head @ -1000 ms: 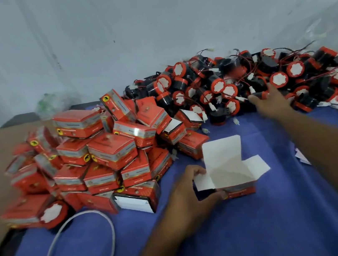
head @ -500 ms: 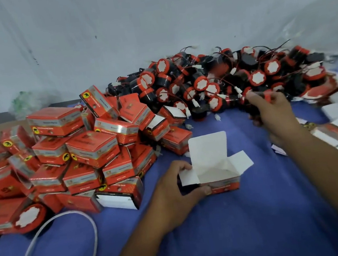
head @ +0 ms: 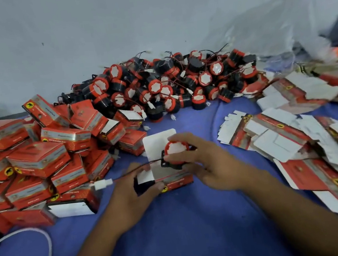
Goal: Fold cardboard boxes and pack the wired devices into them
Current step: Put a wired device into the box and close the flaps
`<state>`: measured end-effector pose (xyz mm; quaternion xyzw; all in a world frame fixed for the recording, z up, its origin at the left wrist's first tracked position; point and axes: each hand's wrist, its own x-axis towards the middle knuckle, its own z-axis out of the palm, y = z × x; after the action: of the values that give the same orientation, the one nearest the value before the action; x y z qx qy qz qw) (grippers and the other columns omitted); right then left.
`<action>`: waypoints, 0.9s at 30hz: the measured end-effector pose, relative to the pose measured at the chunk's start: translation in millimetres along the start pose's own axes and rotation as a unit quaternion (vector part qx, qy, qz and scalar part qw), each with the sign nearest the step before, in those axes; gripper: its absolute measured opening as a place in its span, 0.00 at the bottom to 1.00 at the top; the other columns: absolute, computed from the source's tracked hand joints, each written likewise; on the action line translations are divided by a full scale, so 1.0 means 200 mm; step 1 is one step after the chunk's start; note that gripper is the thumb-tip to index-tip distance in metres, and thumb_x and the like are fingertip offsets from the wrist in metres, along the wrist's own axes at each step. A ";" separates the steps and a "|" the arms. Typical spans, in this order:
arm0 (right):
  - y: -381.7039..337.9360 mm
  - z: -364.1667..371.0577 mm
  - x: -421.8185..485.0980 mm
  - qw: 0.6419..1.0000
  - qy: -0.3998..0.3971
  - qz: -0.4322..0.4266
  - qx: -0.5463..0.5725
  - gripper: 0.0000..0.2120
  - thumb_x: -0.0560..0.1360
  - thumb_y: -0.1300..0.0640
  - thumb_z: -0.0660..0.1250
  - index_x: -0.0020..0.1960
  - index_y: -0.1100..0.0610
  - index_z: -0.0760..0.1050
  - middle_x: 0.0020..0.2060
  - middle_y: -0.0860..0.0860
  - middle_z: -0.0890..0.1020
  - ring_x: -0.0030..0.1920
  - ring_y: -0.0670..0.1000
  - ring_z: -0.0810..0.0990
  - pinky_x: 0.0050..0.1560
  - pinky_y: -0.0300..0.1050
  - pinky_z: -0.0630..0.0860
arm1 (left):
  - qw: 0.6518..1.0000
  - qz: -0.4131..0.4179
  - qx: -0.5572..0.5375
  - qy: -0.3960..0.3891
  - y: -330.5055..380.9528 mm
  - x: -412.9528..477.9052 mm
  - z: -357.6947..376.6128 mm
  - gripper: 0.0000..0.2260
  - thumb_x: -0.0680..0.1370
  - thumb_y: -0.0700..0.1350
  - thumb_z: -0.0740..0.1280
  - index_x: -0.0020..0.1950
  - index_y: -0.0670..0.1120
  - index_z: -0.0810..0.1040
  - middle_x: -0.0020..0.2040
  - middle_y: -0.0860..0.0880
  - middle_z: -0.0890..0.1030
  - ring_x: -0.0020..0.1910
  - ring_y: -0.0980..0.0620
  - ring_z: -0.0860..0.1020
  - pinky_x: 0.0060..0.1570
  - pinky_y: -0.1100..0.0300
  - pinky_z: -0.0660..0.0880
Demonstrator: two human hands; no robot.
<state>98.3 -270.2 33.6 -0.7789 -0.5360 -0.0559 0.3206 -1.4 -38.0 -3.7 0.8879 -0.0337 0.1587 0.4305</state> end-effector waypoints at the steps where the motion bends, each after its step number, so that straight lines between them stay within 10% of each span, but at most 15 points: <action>1: -0.01 0.00 0.00 1.000 -0.008 0.004 -0.012 0.22 0.79 0.69 0.63 0.70 0.53 0.76 0.76 0.53 0.64 0.72 0.57 0.68 0.66 0.57 0.71 | 1.000 0.017 0.009 0.008 0.00 0.00 0.00 0.13 0.78 0.55 0.66 0.61 0.55 0.75 0.56 0.60 0.77 0.58 0.59 0.76 0.60 0.60 0.72; 5: -0.06 0.01 0.01 0.997 -0.017 -0.005 -0.072 0.23 0.76 0.67 0.64 0.68 0.53 0.78 0.73 0.57 0.69 0.66 0.63 0.72 0.67 0.59 0.68 | 0.996 0.058 0.031 0.060 -0.01 0.00 0.01 0.19 0.82 0.52 0.55 0.61 0.42 0.79 0.61 0.47 0.77 0.63 0.46 0.74 0.66 0.47 0.69; 12: -0.08 0.07 0.02 0.994 -0.016 0.001 -0.107 0.14 0.82 0.61 0.60 0.64 0.59 0.79 0.70 0.55 0.75 0.63 0.59 0.78 0.59 0.56 0.76 | 0.987 0.086 0.106 0.085 0.03 0.00 0.02 0.26 0.83 0.59 0.52 0.57 0.44 0.83 0.64 0.48 0.75 0.64 0.45 0.71 0.67 0.69 0.58; 19: -0.09 0.08 0.03 0.997 0.000 -0.009 -0.078 0.10 0.81 0.60 0.64 0.50 0.65 0.81 0.53 0.56 0.81 0.50 0.59 0.79 0.54 0.54 0.73 | 0.992 0.081 0.033 0.090 0.07 0.03 0.01 0.24 0.81 0.56 0.56 0.44 0.42 0.84 0.54 0.52 0.80 0.59 0.57 0.74 0.59 0.56 0.70; 22: -0.12 0.10 0.05 0.994 0.049 -0.009 -0.101 0.12 0.80 0.54 0.68 0.47 0.62 0.82 0.52 0.56 0.81 0.49 0.58 0.78 0.54 0.52 0.73 | 0.995 0.058 0.063 0.042 0.08 0.06 0.04 0.24 0.81 0.52 0.56 0.38 0.37 0.81 0.44 0.41 0.77 0.49 0.46 0.74 0.50 0.46 0.71; 27: -0.18 0.13 0.13 0.992 0.094 0.041 0.073 0.20 0.81 0.53 0.64 0.71 0.56 0.71 0.54 0.49 0.79 0.46 0.41 0.74 0.51 0.35 0.74 | 0.990 0.078 0.106 -0.054 0.10 0.06 0.05 0.13 0.78 0.45 0.57 0.48 0.41 0.79 0.49 0.61 0.68 0.50 0.51 0.69 0.52 0.51 0.72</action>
<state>71.1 -227.4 40.6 -0.7661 -0.4735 -0.0761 0.4280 8.3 -56.5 9.2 0.9305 -0.1089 0.1463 0.3176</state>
